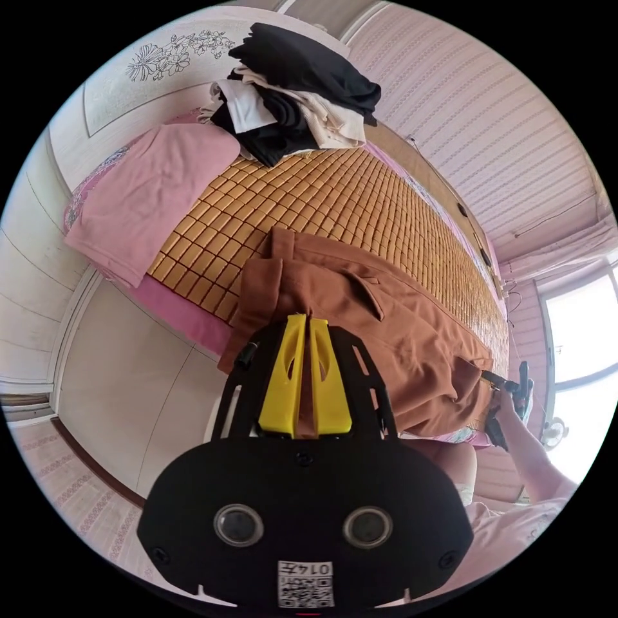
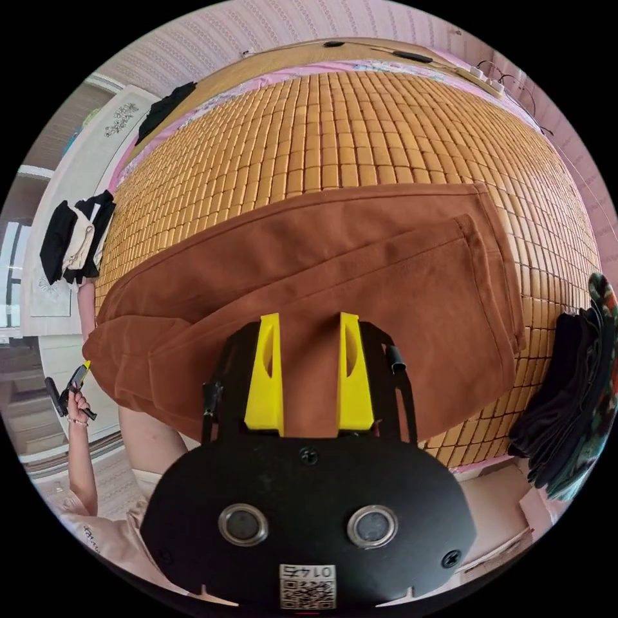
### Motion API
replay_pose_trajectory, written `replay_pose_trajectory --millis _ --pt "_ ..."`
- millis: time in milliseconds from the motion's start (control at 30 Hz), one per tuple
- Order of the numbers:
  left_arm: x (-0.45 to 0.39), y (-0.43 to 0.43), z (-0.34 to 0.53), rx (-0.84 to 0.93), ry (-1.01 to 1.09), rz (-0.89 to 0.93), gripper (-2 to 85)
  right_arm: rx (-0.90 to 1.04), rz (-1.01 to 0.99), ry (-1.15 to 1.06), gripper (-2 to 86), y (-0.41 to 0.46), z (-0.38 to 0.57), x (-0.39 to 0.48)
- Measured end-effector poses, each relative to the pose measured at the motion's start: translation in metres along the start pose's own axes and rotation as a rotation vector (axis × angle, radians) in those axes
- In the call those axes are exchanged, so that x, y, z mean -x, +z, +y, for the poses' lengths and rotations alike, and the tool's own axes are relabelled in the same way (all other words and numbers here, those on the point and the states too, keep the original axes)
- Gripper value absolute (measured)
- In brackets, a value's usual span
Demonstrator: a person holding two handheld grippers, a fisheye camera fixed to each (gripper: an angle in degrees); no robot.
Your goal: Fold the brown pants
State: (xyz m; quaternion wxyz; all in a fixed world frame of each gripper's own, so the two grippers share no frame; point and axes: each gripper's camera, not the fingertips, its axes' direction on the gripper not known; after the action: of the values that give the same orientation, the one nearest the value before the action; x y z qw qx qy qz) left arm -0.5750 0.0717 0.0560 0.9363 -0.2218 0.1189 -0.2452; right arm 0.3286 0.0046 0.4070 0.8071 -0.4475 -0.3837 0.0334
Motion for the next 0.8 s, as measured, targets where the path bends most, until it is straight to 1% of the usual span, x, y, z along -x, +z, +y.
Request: replay_pose_trajectory --millis 33,67,200,233,300,333,367,400,433,467,533,567,600,667,700,733,800 --pt "0.000 -0.005 0.002 -0.006 0.005 0.009 -1.0 -0.034 0.110 -0.018 7.4 -0.002 0.006 0.007" --pt "-0.001 -0.014 0.006 -0.014 0.021 0.017 -1.0 -0.046 0.144 -0.042 4.9 -0.002 0.009 0.011" --pt "-0.001 -0.040 0.020 -0.043 0.071 0.031 -1.0 -0.035 0.152 -0.104 1.2 -0.010 0.017 0.011" --pt "0.000 -0.043 0.022 -0.045 0.074 0.030 -1.0 -0.048 0.129 -0.110 0.7 -0.017 0.023 0.006" --pt "0.007 -0.053 0.028 -0.060 0.079 0.033 -1.0 -0.133 0.062 -0.087 0.3 -0.040 0.040 -0.007" --pt "0.009 -0.056 0.030 -0.067 0.081 0.038 -1.0 -0.220 -0.006 -0.055 0.1 -0.066 0.057 -0.020" --pt "0.014 -0.061 0.037 -0.080 0.081 0.051 -1.0 -0.310 -0.081 -0.033 0.0 -0.095 0.084 -0.035" --pt "0.021 -0.066 0.048 -0.091 0.086 0.067 -1.0 -0.359 -0.122 -0.034 0.0 -0.109 0.100 -0.042" --pt "0.025 -0.067 0.054 -0.091 0.083 0.077 -1.0 -0.439 -0.200 -0.033 0.0 -0.134 0.139 -0.058" --pt "0.036 -0.070 0.071 -0.091 0.068 0.092 -1.0 -0.477 -0.236 -0.022 0.0 -0.150 0.179 -0.073" --pt "0.058 -0.067 0.101 -0.094 0.011 0.120 -1.0 -0.477 -0.237 0.023 0.0 -0.158 0.238 -0.094" --pt "0.077 -0.062 0.121 -0.086 -0.063 0.154 -1.0 -0.441 -0.251 0.064 0.0 -0.151 0.273 -0.108" --pt "0.097 -0.055 0.140 -0.076 -0.170 0.192 -1.0 -0.414 -0.263 0.088 0.0 -0.145 0.288 -0.116" --pt "0.124 -0.050 0.165 -0.104 -0.303 0.227 -0.9 -0.268 -0.255 0.262 0.1 -0.115 0.335 -0.145" --pt "0.137 -0.052 0.173 -0.134 -0.363 0.227 -0.9 -0.255 -0.236 0.306 0.1 -0.111 0.344 -0.152" --pt "0.142 -0.054 0.175 -0.145 -0.379 0.218 -0.8 -0.269 -0.201 0.361 0.2 -0.112 0.356 -0.162" --pt "0.150 -0.064 0.163 -0.165 -0.389 0.160 -0.5 -0.340 -0.171 0.395 0.5 -0.124 0.360 -0.172"
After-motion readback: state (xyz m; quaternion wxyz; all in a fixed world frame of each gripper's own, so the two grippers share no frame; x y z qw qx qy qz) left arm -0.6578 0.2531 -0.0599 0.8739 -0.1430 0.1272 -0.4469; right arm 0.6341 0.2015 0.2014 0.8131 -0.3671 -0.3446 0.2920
